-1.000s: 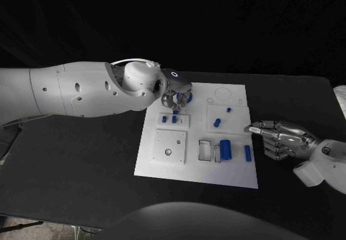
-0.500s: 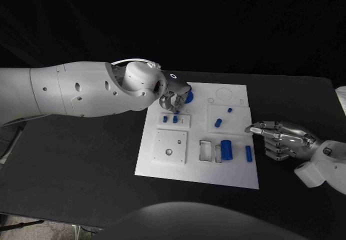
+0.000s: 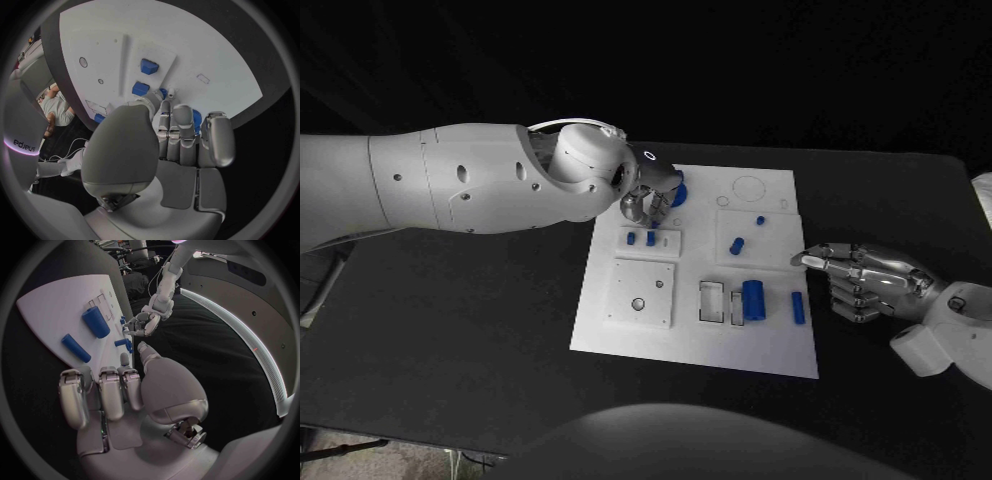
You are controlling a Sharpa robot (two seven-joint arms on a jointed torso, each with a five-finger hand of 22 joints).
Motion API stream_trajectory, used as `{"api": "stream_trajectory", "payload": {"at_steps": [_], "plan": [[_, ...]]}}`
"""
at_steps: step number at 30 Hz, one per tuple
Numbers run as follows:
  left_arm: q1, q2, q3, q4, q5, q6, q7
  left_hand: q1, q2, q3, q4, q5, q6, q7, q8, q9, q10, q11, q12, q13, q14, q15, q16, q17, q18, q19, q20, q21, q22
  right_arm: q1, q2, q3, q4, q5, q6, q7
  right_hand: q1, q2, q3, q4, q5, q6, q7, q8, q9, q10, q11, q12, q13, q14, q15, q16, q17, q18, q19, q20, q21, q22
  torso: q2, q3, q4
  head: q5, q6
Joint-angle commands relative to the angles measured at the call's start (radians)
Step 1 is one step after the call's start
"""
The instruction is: Assemble the parts on the task board
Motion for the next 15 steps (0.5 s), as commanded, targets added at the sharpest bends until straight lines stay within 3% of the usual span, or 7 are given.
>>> {"api": "stream_trajectory", "payload": {"at_steps": [1,6,15], "plan": [[-0.002,0.005,0.0,-0.002,0.003,0.028,-0.002,0.01,0.002,0.008,-0.002,0.005,-0.008,0.0,-0.007,-0.002,-0.004,0.002,-0.002,0.0,-0.01,0.002,-0.004,-0.003,-0.004,0.019,-0.007,-0.006,0.196,-0.001,0.0,0.0,0.002,-0.001,0.022,0.001,0.009,-0.005,0.001,-0.006,0.002,0.006,0.001,-0.005,-0.001,0.104,0.004,-0.001,0.26,0.104,-0.001,0.003,0.263,-0.006,0.106,-0.004,0.004,0.263,0.0,0.0004,0.0005,-0.001,0.0],[-0.006,0.008,-0.001,-0.003,-0.005,0.017,0.01,0.028,0.008,0.026,-0.015,0.038,-0.009,0.004,-0.012,-0.004,-0.002,0.005,0.0,0.001,-0.012,0.003,-0.001,0.0,-0.004,0.018,-0.006,-0.006,0.196,-0.001,0.0,0.0,0.003,-0.001,0.023,0.002,0.009,-0.005,0.001,-0.006,0.002,0.006,0.001,-0.005,-0.001,0.104,0.004,-0.001,0.26,0.104,-0.001,0.003,0.263,-0.006,0.106,-0.004,0.004,0.263,0.001,-0.0002,-0.001,0.0,0.0],[-0.01,0.015,-0.002,-0.004,-0.021,0.003,0.025,0.043,0.012,0.045,-0.034,0.055,-0.009,0.002,-0.012,-0.005,0.004,0.005,0.004,0.003,-0.01,0.004,0.007,0.009,-0.005,0.019,-0.006,-0.002,0.198,-0.001,-0.002,0.0,0.005,-0.001,0.023,0.002,0.01,-0.005,0.002,-0.007,0.003,0.006,0.0,-0.005,-0.002,0.104,0.004,-0.001,0.26,0.104,-0.001,0.003,0.263,-0.006,0.106,-0.004,0.004,0.263,0.001,-0.0004,0.0008,-0.001,0.0]]}}
